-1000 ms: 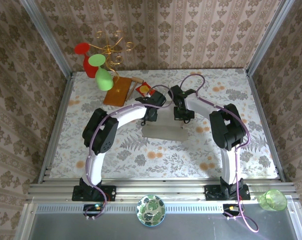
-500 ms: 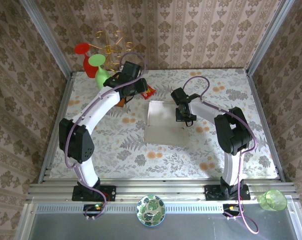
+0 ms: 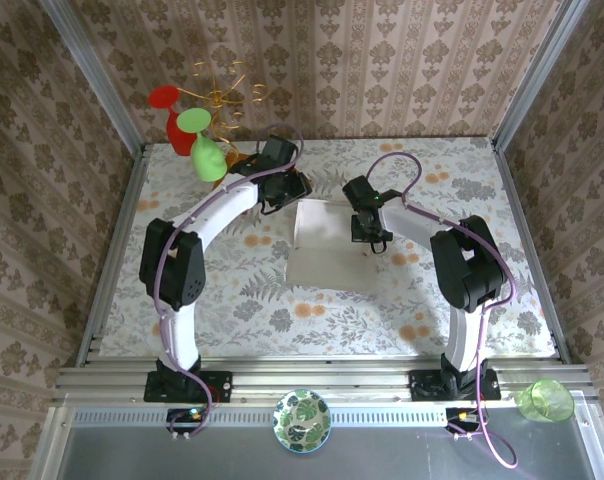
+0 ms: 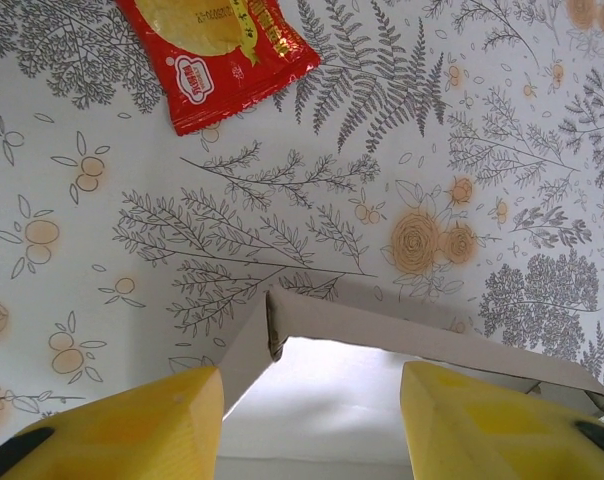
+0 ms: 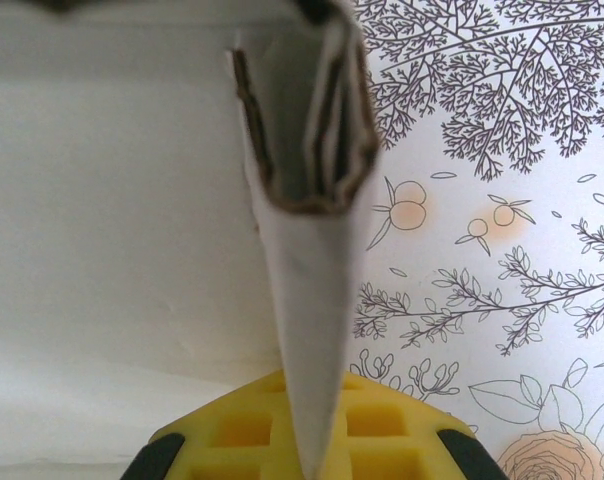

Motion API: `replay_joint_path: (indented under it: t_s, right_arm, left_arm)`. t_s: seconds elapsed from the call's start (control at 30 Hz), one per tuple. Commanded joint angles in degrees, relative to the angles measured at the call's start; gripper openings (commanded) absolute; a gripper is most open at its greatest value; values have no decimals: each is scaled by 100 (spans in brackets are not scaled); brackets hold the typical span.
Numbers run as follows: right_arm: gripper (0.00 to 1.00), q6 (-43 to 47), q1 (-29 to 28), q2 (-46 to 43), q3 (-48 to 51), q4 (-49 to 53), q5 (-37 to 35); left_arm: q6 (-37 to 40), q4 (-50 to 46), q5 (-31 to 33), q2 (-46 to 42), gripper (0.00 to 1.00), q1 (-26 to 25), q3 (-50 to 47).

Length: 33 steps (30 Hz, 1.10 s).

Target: Fold the paper box

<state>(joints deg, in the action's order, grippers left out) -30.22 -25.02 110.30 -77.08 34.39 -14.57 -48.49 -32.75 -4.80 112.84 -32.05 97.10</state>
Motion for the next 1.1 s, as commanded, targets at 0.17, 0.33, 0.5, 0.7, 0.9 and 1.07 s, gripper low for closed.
replay_joint_path:
  t_s: [0.17, 0.33, 0.5, 0.7, 0.9, 1.07]
  right_arm:
    - [0, -22, -12, -161, 69, -81, -149]
    - [0, -31, -29, -185, 114, -118, -156]
    - [0, -49, -33, -198, 123, -126, -177]
    - [0, -73, -38, -202, 126, -117, -187]
    - [0, -94, -42, -200, 115, -120, -178]
    - [0, -95, -37, -211, 142, -111, -186]
  left_arm:
    - [-108, -37, 0, 332, 50, 14, 178]
    - [-146, 57, 8, 462, 49, 16, 184]
    - [-208, 83, -29, 560, 40, 10, 226]
    - [-376, 287, -57, 387, 33, -38, -173]
    - [-420, 466, -57, 201, 22, -38, -405]
    - [-424, 583, 66, -117, 26, -53, -490]
